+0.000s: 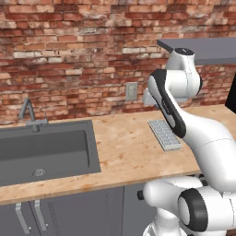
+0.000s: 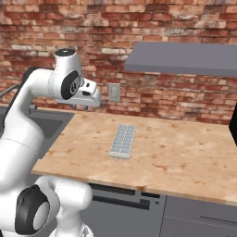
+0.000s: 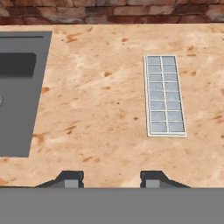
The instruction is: The ice cube tray has been filled with water. Take the tray and place it in the freezer to make ice. Close the freezer door after placing the tray.
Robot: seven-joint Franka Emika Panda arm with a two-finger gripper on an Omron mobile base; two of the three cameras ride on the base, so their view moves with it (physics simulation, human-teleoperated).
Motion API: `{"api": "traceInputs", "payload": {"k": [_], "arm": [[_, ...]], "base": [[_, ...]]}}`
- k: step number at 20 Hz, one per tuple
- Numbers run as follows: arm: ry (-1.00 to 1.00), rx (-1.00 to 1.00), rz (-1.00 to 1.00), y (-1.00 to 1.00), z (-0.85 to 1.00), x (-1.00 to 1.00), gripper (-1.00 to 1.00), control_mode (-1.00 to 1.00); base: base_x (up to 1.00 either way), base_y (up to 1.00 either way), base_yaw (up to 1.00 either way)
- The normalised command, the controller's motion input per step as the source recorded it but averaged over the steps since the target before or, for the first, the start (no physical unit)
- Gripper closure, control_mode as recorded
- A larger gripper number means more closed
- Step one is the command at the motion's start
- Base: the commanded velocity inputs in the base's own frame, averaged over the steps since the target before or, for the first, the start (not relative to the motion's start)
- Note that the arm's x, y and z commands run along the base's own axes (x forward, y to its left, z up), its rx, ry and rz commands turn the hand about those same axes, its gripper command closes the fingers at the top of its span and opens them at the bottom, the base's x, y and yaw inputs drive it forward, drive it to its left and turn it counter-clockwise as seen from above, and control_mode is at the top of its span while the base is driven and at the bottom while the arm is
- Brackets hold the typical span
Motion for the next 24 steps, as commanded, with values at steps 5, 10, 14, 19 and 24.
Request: {"api": "traceInputs", "payload": {"k": [5, 10, 14, 19, 24], "arm": [[0.0, 0.0, 0.0, -0.19, -0.04, -0.07, -1.0, -1.0], [0.0, 0.01, 0.0, -0.39, -0.1, -0.06, -1.0, -1.0], [0.0, 0.0, 0.0, -0.18, 0.0, 0.0, -1.0, -1.0], [-0.05, 0.0, 0.0, -0.05, -0.02, 0.06, -1.0, -1.0], [-0.21, 0.0, 0.0, 0.0, -0.02, 0.12, -1.0, -1.0]], "base": [[0.0, 0.0, 0.0], [0.0, 0.0, 0.0], [0.0, 0.0, 0.0], [0.0, 0.0, 0.0], [0.0, 0.0, 0.0]]}}
